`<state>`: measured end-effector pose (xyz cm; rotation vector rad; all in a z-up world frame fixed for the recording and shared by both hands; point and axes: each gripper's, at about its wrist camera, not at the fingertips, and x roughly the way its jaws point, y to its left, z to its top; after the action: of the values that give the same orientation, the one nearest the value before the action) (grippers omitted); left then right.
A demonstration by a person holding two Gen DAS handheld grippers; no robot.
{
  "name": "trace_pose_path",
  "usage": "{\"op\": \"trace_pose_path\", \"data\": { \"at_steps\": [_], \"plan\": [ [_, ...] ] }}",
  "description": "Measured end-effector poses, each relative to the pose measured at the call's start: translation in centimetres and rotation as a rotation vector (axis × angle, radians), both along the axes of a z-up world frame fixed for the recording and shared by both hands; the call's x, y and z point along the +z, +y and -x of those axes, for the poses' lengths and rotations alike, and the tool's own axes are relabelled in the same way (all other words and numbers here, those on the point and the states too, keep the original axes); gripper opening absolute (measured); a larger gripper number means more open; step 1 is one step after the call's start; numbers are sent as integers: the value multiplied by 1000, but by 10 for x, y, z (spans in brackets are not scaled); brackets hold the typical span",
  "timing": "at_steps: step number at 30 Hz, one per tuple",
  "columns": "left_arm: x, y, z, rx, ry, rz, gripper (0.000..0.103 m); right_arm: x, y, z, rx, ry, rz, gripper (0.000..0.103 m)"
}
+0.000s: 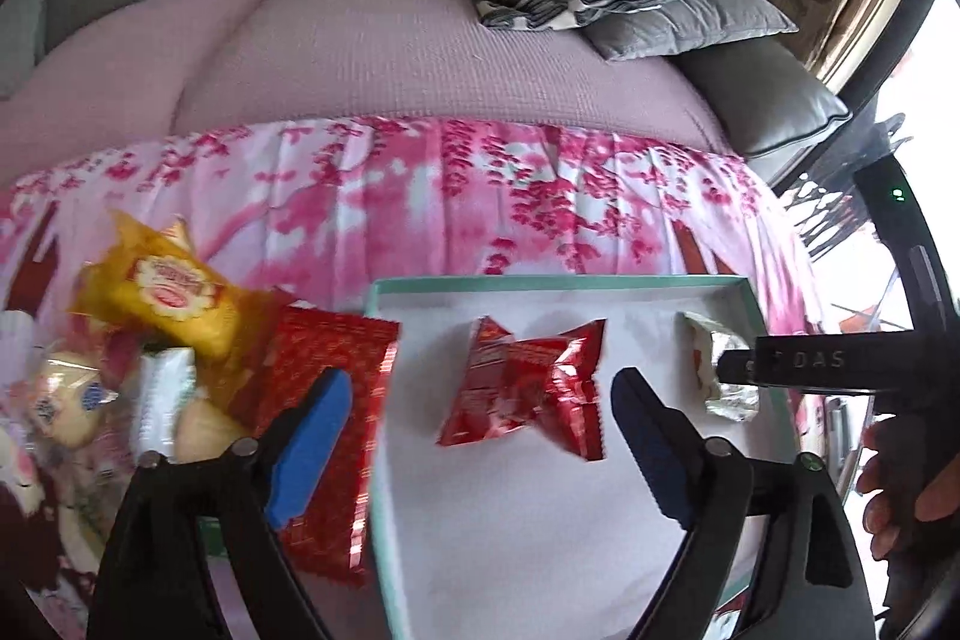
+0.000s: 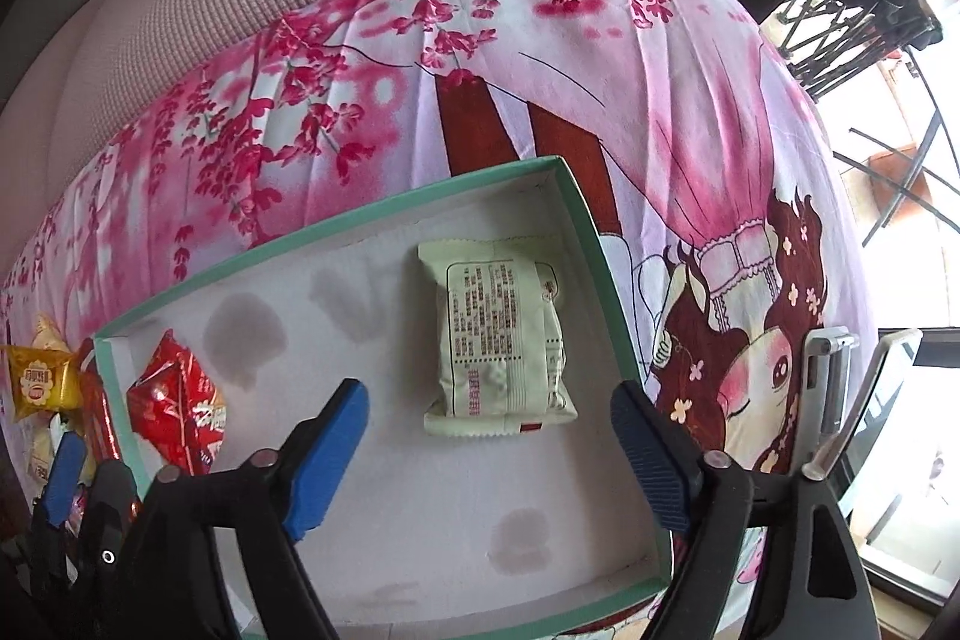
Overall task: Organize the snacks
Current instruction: 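Move both open tools back toward the snack pile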
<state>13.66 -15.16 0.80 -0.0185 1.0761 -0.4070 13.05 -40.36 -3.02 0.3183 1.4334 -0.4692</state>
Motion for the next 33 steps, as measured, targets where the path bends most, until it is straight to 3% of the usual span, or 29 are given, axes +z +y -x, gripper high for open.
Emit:
{"op": "trace_pose_path", "data": {
  "at_steps": [3, 6, 18, 23, 28, 33],
  "plan": [
    [4, 11, 2, 25, -7, -13, 94, 6, 4, 4, 5, -3, 7, 103],
    [9, 20, 4, 44, -13, -8, 99, 15, 13, 11, 2, -7, 4, 103],
    [25, 63, 27, 59, -72, -82, 100, 62, 65, 36, 8, -20, 43, 103],
    [34, 106, 26, 133, -108, -100, 100, 79, 80, 32, 38, -60, 42, 103],
    [31, 154, 20, 248, -108, -168, 100, 94, 100, 26, 55, -105, 29, 102],
    [21, 196, 15, 325, -45, -88, 100, 97, 130, 17, 98, -116, 10, 102]
  ]
}}
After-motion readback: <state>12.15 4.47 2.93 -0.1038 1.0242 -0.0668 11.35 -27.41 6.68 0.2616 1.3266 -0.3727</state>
